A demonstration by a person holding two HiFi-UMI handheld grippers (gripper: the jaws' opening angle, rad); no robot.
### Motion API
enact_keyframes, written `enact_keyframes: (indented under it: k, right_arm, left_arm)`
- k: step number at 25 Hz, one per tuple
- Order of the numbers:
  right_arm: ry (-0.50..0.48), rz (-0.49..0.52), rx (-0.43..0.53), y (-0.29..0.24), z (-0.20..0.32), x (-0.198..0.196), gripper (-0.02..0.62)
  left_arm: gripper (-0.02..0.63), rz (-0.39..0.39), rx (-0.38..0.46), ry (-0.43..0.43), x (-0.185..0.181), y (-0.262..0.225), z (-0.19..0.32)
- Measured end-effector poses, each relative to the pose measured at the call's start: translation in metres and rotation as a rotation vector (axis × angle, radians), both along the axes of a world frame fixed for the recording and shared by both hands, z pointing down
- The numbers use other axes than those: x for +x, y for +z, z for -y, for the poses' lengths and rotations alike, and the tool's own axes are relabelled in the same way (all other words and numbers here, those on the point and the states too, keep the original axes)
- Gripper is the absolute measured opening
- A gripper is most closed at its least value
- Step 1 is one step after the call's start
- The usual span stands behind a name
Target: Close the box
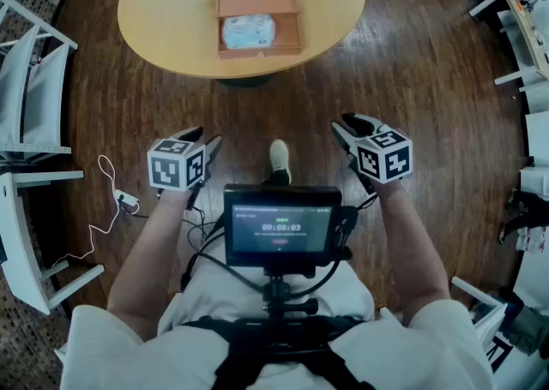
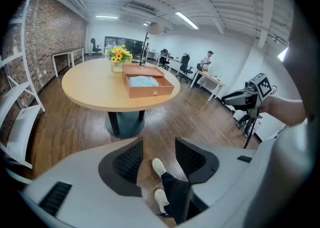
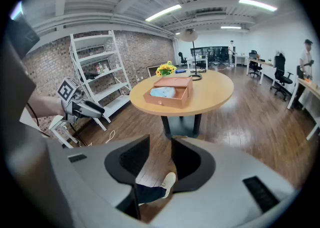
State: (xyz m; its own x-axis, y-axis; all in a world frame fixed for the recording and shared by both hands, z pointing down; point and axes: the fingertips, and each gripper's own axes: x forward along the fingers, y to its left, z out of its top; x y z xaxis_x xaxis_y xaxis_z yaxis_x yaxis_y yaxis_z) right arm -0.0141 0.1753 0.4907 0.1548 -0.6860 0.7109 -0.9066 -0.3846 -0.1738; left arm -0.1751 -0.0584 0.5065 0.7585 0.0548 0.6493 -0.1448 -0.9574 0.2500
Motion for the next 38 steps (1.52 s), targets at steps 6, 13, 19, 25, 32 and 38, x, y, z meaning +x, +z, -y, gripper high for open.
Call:
enact_keyframes:
  k: [6, 13, 19, 25, 32, 38]
  right_arm:
    - [-0.106, 0.015, 0.008, -0.009, 0.045, 0.065, 0.144]
    - [-0.286, 0.023, -0.018, -0.021, 0.11, 0.144, 0.144]
    - [-0.466, -0.008, -0.053, -0.025, 0.18, 0.2, 0.121]
    - [-0.655, -0.018, -0.067, -0.011, 0.242, 0.219, 0.047]
    - [-0.899, 0.012, -0.129, 0.023, 0.301, 0.241, 0.002]
    - [-1.068, -0.023, -0.185, 0.041, 0.335, 0.242, 0.002]
  left_arm:
    - [0.207, -0.021, -0.033, -0.034, 0.059, 0.004, 0.018]
    - [0.207, -0.029, -0.07, -0.113, 0.118, 0.01, 0.038]
    - [0.207, -0.026, -0.079, -0.17, 0.167, 0.008, 0.054]
    - [0.207, -0.046, -0.082, -0.269, 0.179, 0.011, 0.057]
    - [0.207, -0.062, -0.111, -0.534, 0.187, 0.013, 0.059]
    - [0.207, -0.097, -0.115, -0.625, 0.199, 0.023, 0.064]
